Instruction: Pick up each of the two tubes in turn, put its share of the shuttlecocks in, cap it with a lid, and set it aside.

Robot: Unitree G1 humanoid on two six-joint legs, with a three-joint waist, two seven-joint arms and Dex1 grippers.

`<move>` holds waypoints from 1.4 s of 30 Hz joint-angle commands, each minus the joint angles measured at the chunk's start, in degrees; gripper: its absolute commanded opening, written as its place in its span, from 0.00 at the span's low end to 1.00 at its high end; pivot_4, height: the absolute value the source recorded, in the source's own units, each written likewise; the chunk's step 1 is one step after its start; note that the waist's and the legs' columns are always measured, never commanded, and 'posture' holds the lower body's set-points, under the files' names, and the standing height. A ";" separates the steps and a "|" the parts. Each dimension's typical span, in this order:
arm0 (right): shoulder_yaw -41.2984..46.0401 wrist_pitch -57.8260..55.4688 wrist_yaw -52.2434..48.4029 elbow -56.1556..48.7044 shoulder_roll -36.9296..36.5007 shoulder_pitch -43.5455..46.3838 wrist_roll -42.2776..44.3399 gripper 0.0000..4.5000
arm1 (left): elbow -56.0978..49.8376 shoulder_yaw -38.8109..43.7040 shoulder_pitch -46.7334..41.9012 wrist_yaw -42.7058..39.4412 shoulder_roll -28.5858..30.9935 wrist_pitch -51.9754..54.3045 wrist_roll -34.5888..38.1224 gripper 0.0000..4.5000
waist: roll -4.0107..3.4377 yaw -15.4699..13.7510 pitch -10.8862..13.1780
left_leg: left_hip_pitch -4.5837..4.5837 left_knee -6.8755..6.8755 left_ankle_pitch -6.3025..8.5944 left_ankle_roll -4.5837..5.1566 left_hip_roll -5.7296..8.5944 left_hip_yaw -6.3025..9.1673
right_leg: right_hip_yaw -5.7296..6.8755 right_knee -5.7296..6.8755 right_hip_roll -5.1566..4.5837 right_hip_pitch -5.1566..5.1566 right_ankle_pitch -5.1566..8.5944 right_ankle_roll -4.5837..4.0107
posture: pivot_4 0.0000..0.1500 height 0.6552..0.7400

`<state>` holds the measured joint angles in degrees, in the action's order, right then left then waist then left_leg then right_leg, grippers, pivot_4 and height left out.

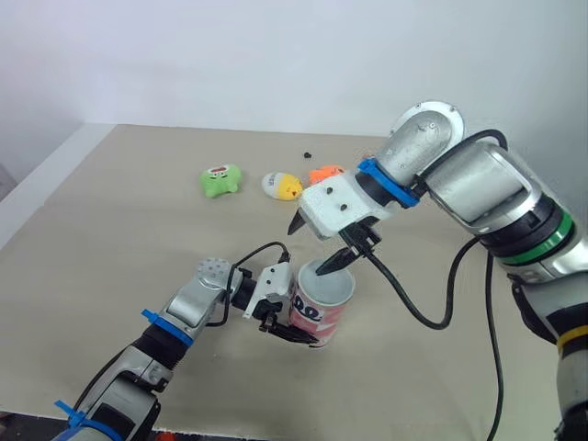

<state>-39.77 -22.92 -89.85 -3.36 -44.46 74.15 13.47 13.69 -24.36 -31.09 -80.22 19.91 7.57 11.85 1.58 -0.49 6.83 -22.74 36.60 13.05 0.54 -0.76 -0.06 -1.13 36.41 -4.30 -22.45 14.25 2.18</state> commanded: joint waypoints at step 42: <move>5.09 -7.63 -1.48 -11.99 -5.34 -14.32 -2.29 0.01 | 7.35 -2.12 -1.43 0.68 1.11 -3.32 -4.70 0.63 | -0.26 0.06 0.48 | -0.13 0.45 -0.12 0.06 -0.49 0.11 | 0.50 -0.20 0.93 0.12 -0.24 0.44 | 1.00 1.00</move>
<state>-31.13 -28.55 -89.46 -18.11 -50.03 61.86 13.23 18.55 -24.38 -33.48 -81.22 19.64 4.22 11.99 1.32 -0.44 7.30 -22.82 37.04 12.93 0.60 -1.27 0.03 -0.62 36.21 -3.38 -22.31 13.99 2.58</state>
